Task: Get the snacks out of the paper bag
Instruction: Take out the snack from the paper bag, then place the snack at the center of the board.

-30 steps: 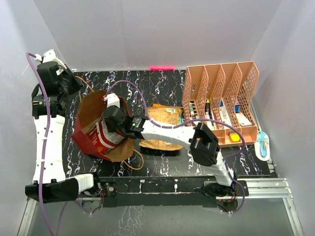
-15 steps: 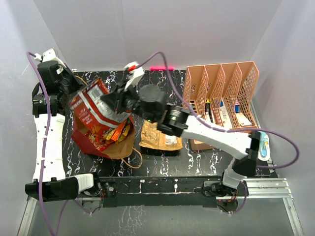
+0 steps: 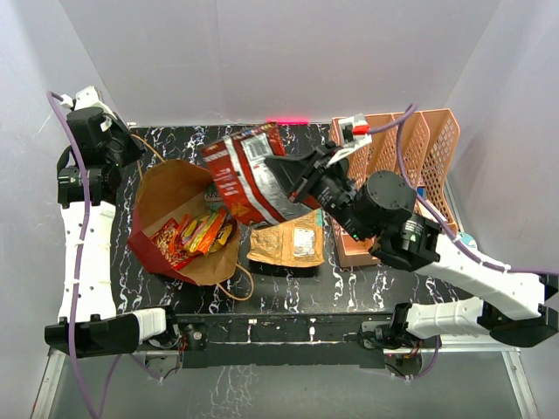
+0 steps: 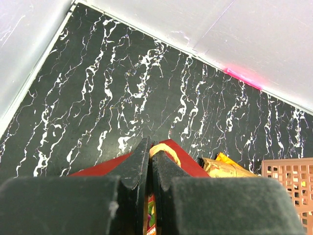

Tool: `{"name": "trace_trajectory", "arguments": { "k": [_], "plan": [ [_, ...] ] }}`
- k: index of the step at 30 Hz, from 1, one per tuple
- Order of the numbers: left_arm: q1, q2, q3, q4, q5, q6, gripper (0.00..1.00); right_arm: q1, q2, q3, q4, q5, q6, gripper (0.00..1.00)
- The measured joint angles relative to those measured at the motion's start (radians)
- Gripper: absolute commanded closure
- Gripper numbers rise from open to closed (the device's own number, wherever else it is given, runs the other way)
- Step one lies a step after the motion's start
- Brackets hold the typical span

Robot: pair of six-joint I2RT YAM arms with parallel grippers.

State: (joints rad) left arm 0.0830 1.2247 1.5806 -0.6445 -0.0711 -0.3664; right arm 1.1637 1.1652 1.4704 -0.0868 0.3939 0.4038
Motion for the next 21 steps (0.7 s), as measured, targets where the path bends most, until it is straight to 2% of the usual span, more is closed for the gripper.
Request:
{"name": "trace_trajectory", "arguments": {
  "k": [4, 9, 15, 21],
  "plan": [
    [0.000, 0.006, 0.000, 0.001, 0.000, 0.000, 1.00, -0.001, -0.075, -0.153, -0.013, 0.120, -0.011, 0.93],
    [0.000, 0.013, 0.000, 0.001, -0.001, 0.000, 1.00, -0.001, -0.083, -0.323, -0.015, 0.228, -0.012, 0.93],
    [0.000, 0.013, 0.000, 0.001, -0.001, 0.004, 1.00, -0.001, -0.051, -0.425, 0.002, 0.255, 0.054, 0.93],
    [0.000, 0.013, 0.000, 0.001, -0.001, 0.007, 1.00, -0.032, -0.044, -0.489, 0.080, 0.265, 0.227, 0.93]
  ]
}}
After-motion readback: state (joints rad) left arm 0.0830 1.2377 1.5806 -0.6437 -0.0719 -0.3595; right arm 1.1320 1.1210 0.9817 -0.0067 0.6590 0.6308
